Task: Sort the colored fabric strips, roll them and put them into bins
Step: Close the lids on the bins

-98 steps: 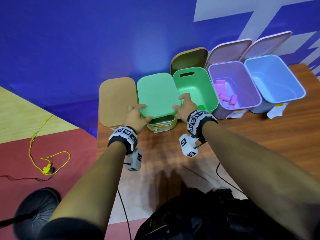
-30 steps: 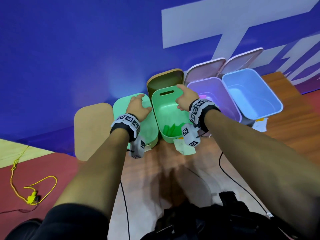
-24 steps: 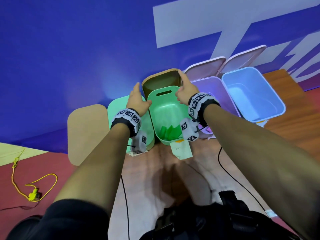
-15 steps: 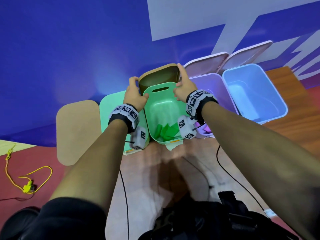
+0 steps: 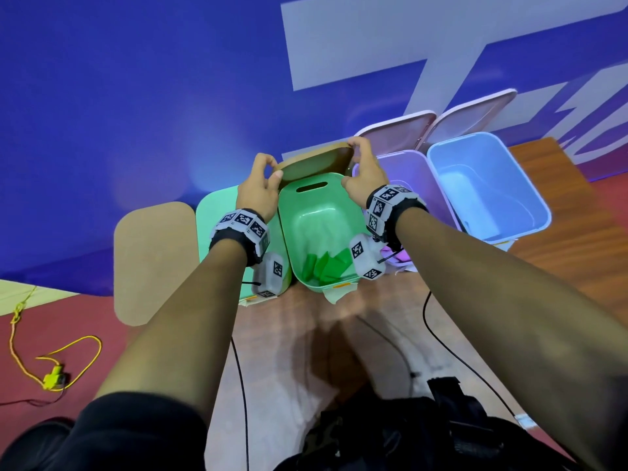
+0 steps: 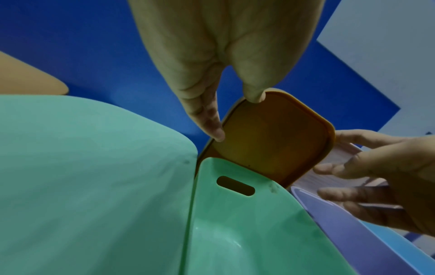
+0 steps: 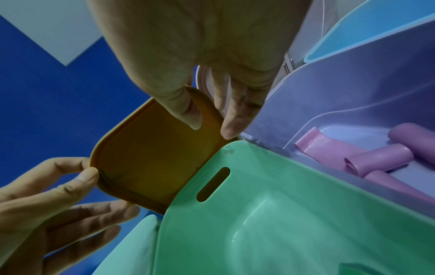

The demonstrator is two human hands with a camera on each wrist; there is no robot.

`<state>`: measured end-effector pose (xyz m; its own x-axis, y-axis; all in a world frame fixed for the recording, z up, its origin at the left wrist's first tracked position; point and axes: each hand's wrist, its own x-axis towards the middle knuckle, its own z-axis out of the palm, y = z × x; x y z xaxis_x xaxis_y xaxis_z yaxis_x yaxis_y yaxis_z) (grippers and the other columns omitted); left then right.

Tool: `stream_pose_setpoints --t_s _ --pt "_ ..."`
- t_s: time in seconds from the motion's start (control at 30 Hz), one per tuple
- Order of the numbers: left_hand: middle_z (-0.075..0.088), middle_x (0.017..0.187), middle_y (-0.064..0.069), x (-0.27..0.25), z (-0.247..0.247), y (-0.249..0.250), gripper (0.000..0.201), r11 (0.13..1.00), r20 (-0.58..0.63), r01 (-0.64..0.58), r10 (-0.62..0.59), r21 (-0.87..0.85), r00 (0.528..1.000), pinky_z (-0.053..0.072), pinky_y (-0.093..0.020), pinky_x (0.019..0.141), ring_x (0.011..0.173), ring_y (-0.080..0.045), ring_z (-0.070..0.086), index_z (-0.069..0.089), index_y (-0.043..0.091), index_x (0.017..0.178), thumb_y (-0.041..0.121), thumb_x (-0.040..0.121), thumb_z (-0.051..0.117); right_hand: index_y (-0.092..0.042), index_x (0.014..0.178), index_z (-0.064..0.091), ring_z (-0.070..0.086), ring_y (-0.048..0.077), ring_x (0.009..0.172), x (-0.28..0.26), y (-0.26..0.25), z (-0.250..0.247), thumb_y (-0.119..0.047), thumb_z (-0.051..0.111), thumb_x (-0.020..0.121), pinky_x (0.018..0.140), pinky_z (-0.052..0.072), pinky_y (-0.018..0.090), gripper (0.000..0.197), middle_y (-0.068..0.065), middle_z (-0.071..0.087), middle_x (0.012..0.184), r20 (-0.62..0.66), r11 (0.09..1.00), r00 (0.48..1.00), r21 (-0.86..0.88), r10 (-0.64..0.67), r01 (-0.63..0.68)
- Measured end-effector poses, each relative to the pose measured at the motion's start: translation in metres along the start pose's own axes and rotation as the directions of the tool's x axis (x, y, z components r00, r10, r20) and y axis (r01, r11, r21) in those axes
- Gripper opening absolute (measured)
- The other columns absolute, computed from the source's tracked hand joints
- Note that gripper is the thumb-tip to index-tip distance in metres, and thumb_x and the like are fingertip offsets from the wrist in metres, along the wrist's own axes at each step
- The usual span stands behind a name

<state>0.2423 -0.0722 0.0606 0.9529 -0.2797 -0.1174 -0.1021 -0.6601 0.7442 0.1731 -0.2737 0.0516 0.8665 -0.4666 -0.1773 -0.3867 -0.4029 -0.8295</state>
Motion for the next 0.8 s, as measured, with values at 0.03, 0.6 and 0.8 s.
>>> stream_pose_setpoints --t_s 0.03,0.6,0.8 --pt "0.068 0.088 -0.027 -0.002 -0.001 0.0 0.006 1.0 0.002 -0.008 0.008 -0.002 1.0 0.057 -0.05 0.075 0.079 -0.038 0.067 0.044 0.029 0.106 0.034 0.102 0.043 -0.038 0.141 0.033 0.055 0.027 0.102 -0.002 0.0 -0.001 -0.001 0.056 0.085 0.073 0.043 0.025 0.071 0.007 0.05 0.131 0.005 1.0 1.0 -0.008 0.0 0.0" --pt "0.05 0.132 -0.006 -0.059 -0.004 -0.007 0.052 0.999 0.086 -0.017 0.02 -0.039 0.996 0.051 -0.04 0.093 0.092 -0.02 0.064 0.044 0.025 0.135 0.043 0.091 0.065 -0.034 0.108 0.04 0.063 0.031 0.087 -0.056 -0.004 -0.002 -0.021 0.065 0.088 0.082 0.057 0.045 0.034 -0.001 0.053 0.119 -0.052 0.998 0.999 0.057 0.015 -0.012" --pt "0.045 0.13 -0.008 -0.077 0.0 -0.007 0.054 0.998 0.106 -0.05 0.053 -0.037 0.993 0.051 -0.033 0.089 0.096 -0.022 0.063 0.047 0.027 0.132 0.03 0.086 0.074 -0.03 0.106 0.039 0.058 0.026 0.084 -0.08 0.005 -0.012 -0.02 0.065 0.088 0.078 0.053 0.035 0.033 0.001 0.056 0.125 -0.056 0.995 0.998 0.099 0.037 -0.032"
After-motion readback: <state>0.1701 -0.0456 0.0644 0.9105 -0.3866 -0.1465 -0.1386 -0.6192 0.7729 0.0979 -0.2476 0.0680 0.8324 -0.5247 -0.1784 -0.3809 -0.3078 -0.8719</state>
